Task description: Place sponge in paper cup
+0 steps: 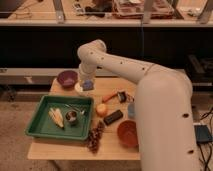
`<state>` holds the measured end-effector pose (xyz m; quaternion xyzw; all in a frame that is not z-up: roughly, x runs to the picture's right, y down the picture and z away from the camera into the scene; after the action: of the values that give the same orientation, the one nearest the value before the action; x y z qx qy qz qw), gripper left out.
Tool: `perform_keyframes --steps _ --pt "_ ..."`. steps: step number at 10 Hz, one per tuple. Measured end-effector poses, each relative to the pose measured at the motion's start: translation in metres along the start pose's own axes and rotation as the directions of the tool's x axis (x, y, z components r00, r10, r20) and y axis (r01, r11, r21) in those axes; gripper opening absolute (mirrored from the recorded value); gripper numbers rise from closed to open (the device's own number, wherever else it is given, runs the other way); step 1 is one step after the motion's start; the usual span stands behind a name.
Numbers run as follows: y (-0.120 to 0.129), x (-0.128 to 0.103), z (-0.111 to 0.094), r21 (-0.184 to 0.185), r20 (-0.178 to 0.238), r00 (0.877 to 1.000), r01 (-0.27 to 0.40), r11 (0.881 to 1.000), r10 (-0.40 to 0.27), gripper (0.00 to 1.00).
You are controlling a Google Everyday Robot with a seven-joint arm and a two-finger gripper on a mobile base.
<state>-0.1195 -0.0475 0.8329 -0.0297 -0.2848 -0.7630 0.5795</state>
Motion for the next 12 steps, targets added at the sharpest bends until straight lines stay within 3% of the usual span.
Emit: perform_keyframes --steps 7,12 --pt "-0.001 0.011 0.018 0.022 0.009 1.0 0.005 1.0 -0.005 0.0" --pt "-0.008 0.018 0.032 0.062 0.024 0.999 -0.026 0.998 0.025 0.0"
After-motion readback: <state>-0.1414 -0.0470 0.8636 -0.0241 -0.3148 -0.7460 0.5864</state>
